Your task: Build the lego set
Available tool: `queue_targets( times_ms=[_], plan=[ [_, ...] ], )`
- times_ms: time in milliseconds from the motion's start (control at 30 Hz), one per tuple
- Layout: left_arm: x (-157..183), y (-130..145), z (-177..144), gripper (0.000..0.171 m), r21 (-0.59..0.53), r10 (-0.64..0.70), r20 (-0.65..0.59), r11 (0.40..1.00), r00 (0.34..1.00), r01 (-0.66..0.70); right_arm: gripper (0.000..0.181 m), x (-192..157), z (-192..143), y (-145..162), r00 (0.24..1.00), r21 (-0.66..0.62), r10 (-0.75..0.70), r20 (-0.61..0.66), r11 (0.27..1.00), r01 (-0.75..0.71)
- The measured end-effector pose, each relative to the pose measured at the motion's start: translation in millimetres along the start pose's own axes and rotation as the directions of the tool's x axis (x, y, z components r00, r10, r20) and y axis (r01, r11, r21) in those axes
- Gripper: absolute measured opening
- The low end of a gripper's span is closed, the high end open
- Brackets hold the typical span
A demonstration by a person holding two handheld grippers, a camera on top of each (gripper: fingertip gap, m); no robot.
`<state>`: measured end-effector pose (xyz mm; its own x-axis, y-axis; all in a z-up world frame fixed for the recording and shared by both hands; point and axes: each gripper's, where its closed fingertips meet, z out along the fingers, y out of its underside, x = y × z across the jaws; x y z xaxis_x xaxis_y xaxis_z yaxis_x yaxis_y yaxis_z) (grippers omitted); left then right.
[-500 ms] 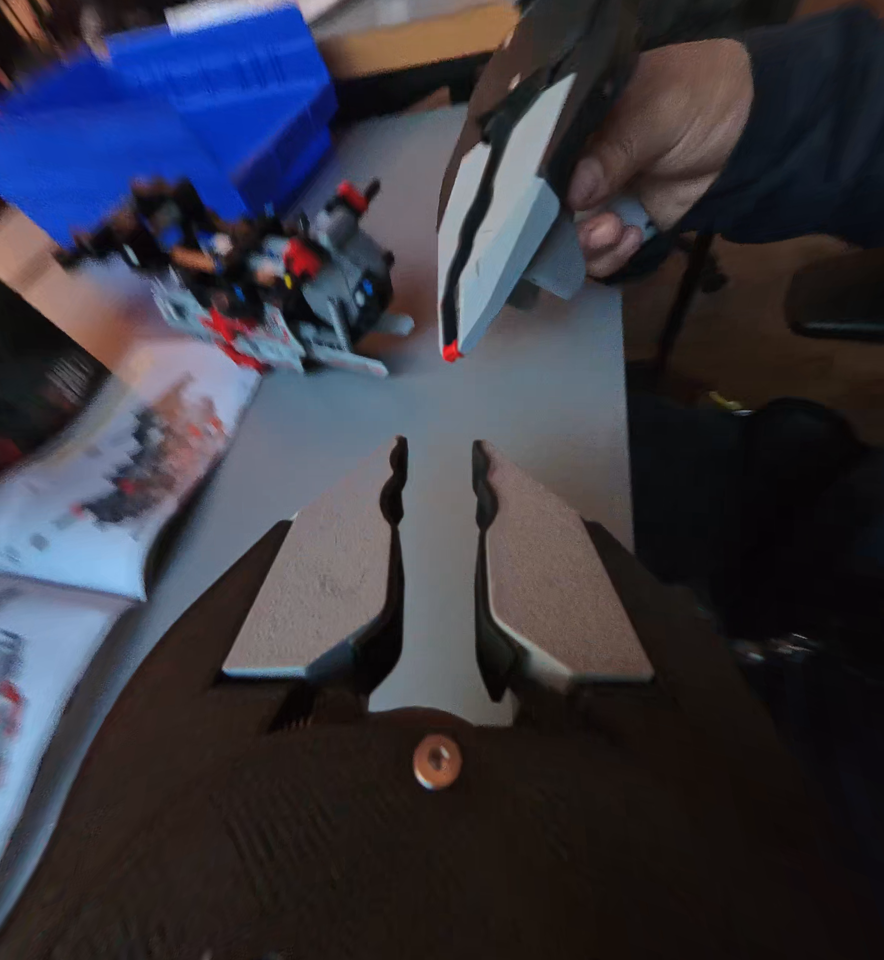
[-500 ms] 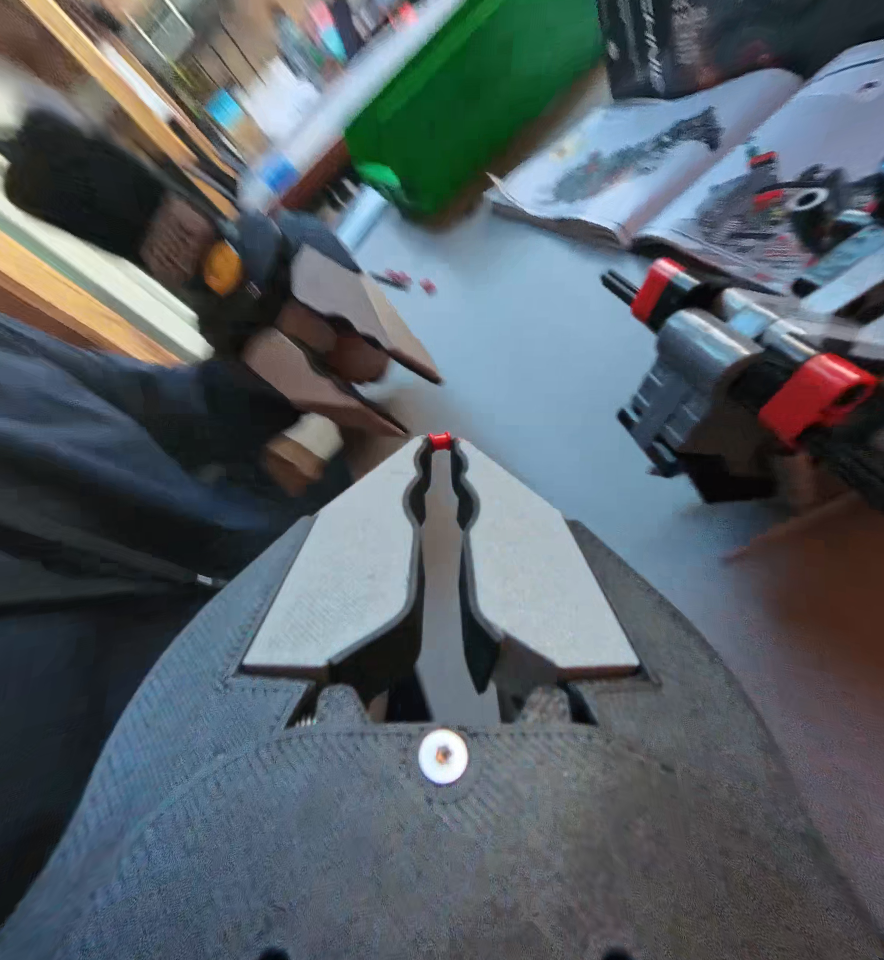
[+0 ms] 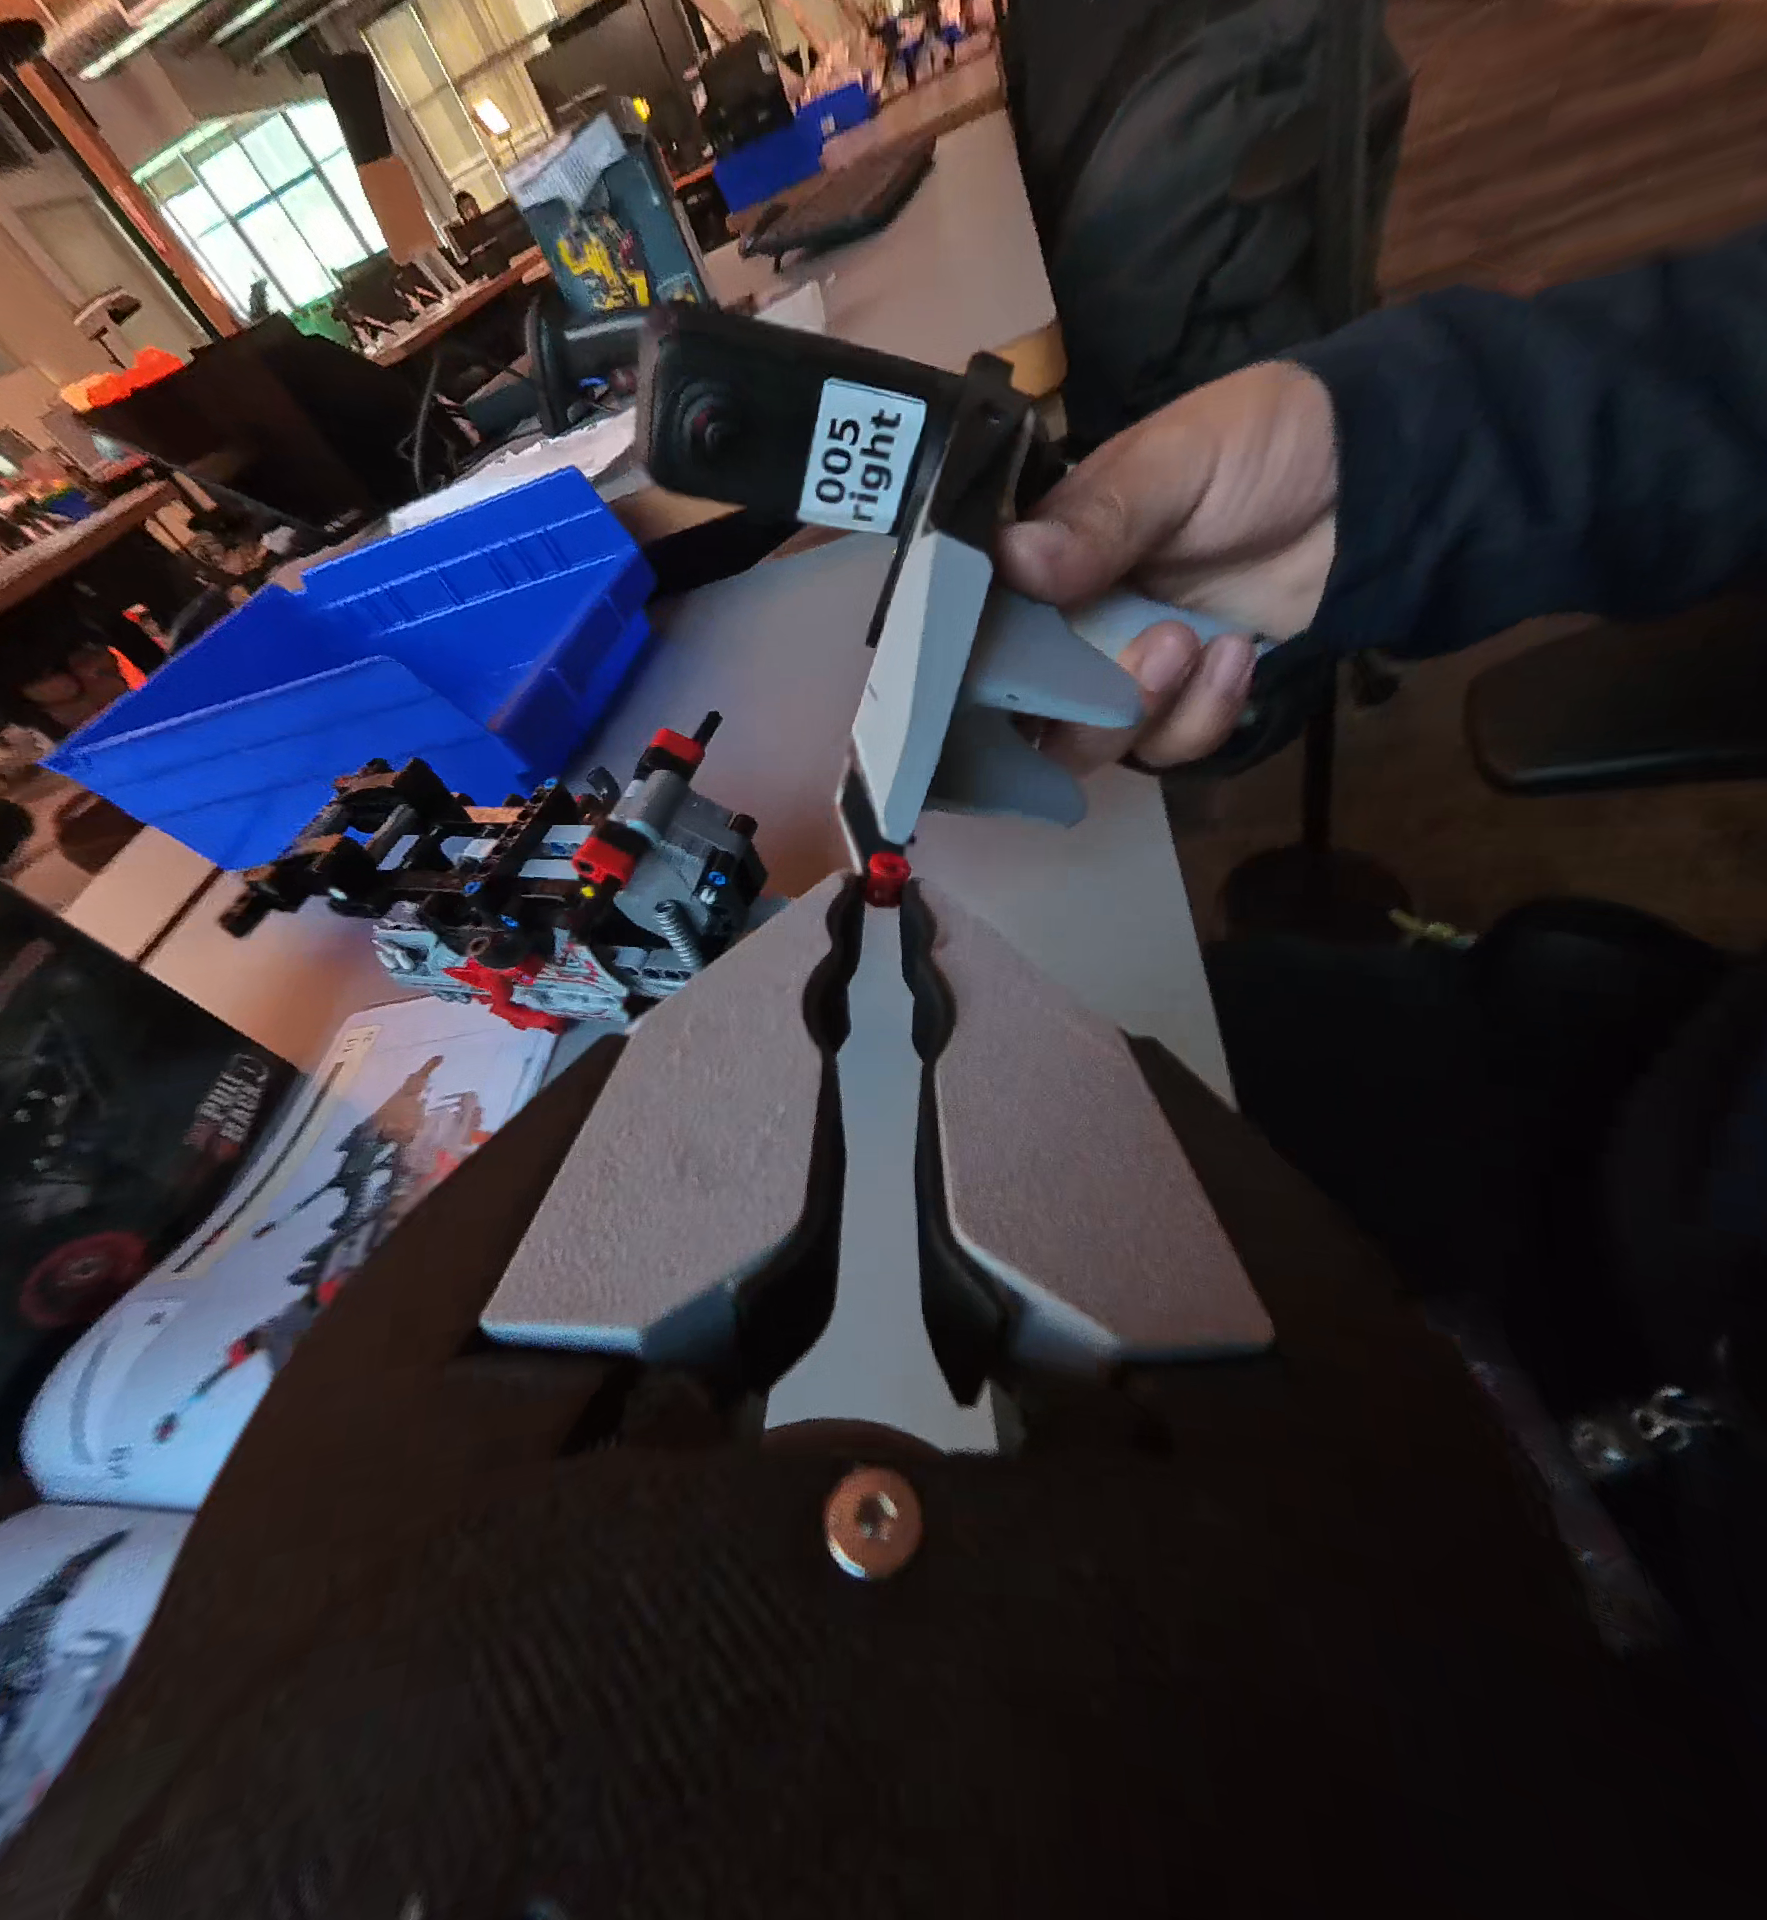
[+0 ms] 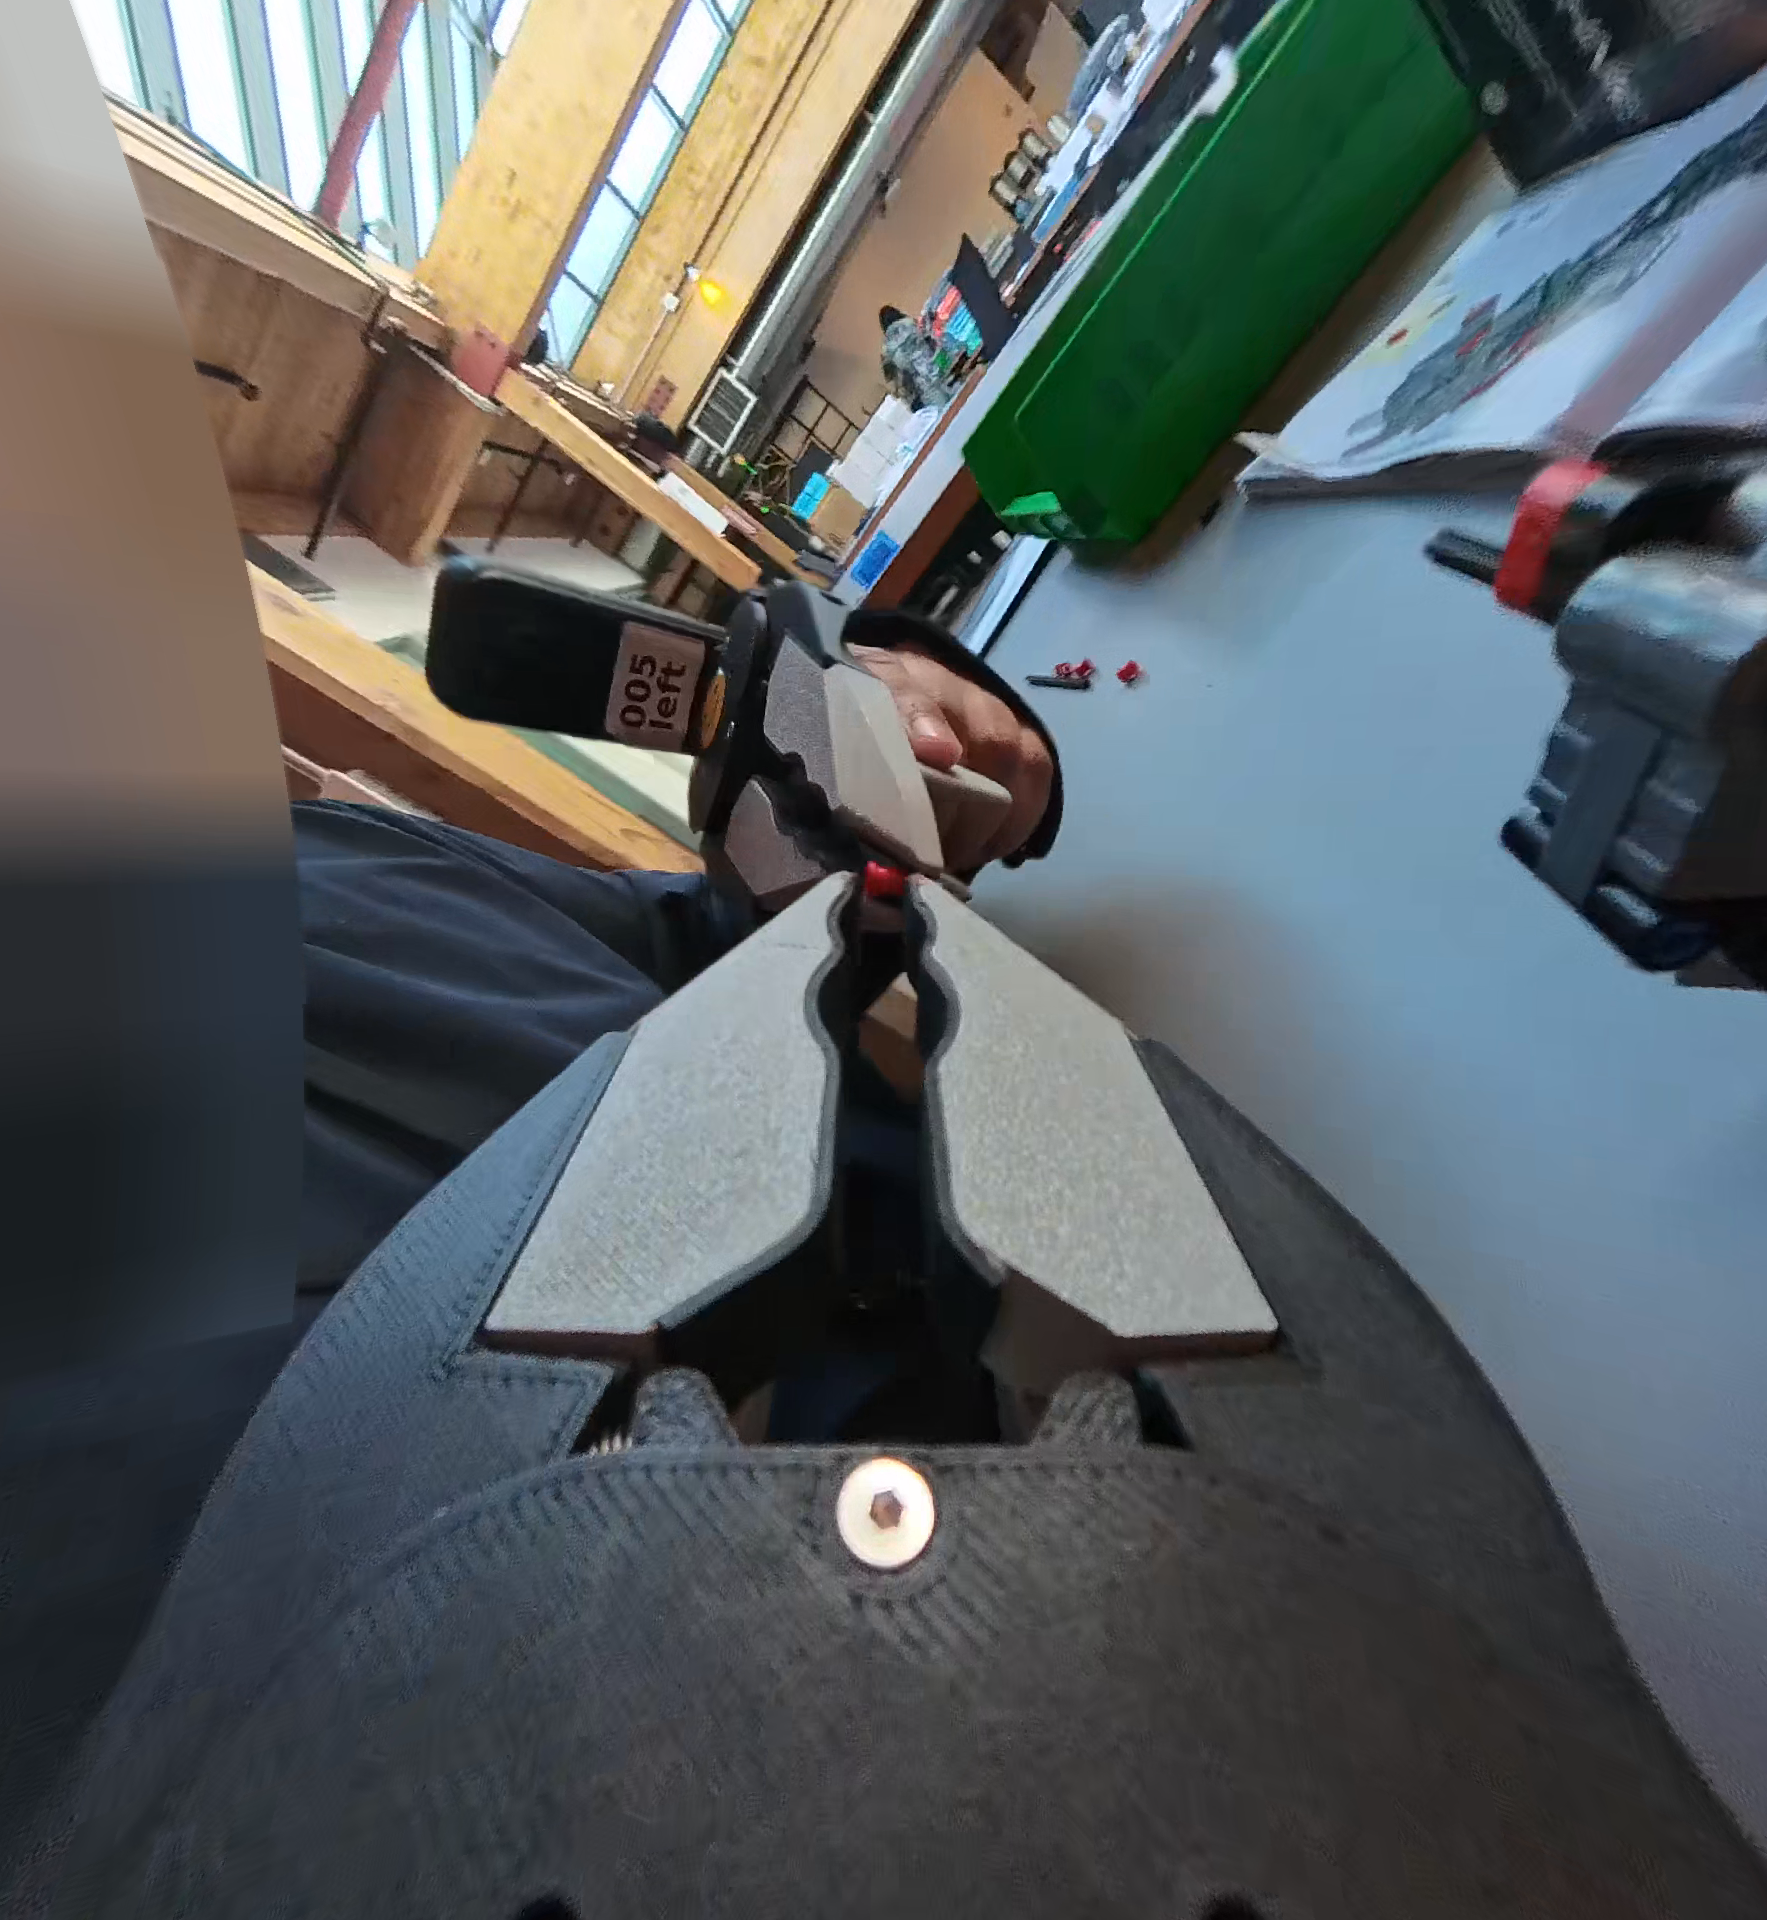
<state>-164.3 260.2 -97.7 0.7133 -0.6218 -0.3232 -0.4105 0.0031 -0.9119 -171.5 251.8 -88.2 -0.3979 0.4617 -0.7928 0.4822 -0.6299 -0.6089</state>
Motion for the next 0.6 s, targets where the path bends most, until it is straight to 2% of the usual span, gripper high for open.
queue_targets(
  times_ms=[133,200,300,500,600],
  plan=[
    [-8,-1,-3,0.004,0.039,-0.11,0.002,0.993,0.994,0.109,0.012,6,-15,-7,0.968,-0.026,-0.175,-0.18,0.985,0.173],
    [-11,2,-3,0.004,0.027,-0.121,0.015,0.992,0.993,0.121,0.02,6,-15,-6,0.916,-0.088,-0.29,-0.278,0.957,0.277],
    [-10,5,3,0.004,-0.01,-0.116,0.012,0.993,0.993,0.116,0.017,7,-10,-8,0.804,-0.171,-0.432,-0.41,0.902,0.397],
    [-8,14,15,0.003,-0.123,-0.041,0.043,0.991,0.998,0.046,0.017,15,-5,-10,0.751,-0.217,-0.459,-0.475,0.888,0.405],
    [-12,15,17,0.003,-0.173,0.017,0.083,0.985,0.996,-0.002,0.008,25,-9,-9,0.733,-0.228,-0.449,-0.511,0.893,0.388]
  ],
)
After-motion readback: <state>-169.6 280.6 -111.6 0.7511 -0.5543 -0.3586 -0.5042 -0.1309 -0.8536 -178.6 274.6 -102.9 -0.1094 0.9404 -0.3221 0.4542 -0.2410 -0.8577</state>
